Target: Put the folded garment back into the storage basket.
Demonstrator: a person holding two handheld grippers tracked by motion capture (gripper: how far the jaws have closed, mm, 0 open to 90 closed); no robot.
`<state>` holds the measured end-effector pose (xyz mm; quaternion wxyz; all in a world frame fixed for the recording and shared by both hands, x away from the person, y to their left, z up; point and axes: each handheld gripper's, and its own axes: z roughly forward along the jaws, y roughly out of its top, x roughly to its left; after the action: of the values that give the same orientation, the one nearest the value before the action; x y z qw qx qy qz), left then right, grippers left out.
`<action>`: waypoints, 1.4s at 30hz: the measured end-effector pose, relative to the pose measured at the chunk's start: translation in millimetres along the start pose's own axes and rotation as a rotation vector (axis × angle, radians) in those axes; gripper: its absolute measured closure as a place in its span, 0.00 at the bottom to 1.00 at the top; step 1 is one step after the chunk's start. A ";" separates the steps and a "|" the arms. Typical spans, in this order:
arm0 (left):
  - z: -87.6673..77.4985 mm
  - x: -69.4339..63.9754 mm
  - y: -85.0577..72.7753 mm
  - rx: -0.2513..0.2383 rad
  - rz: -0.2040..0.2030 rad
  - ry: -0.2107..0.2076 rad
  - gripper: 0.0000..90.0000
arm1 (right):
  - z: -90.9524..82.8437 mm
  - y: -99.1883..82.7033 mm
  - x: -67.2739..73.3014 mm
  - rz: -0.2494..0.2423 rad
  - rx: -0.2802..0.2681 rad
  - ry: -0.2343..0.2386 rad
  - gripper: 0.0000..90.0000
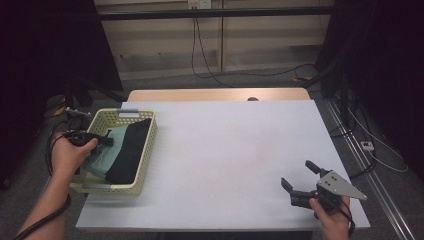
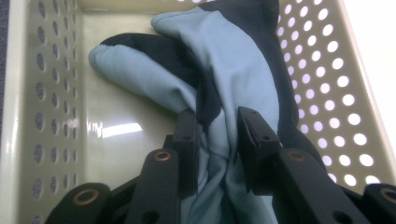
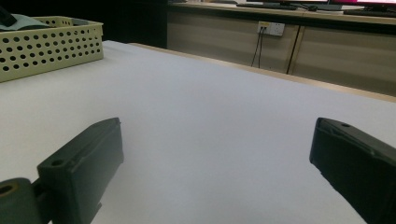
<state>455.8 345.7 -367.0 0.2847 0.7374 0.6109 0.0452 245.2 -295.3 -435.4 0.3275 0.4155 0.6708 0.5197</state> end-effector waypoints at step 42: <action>7.4 -19.8 -1.5 -0.054 0.084 0.001 0.88 | -0.1 -0.1 0.2 -0.005 0.003 0.004 0.03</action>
<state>452.6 324.8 -368.3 0.3022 0.7543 0.5781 0.0741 245.0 -295.2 -435.5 0.3270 0.4133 0.6733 0.5186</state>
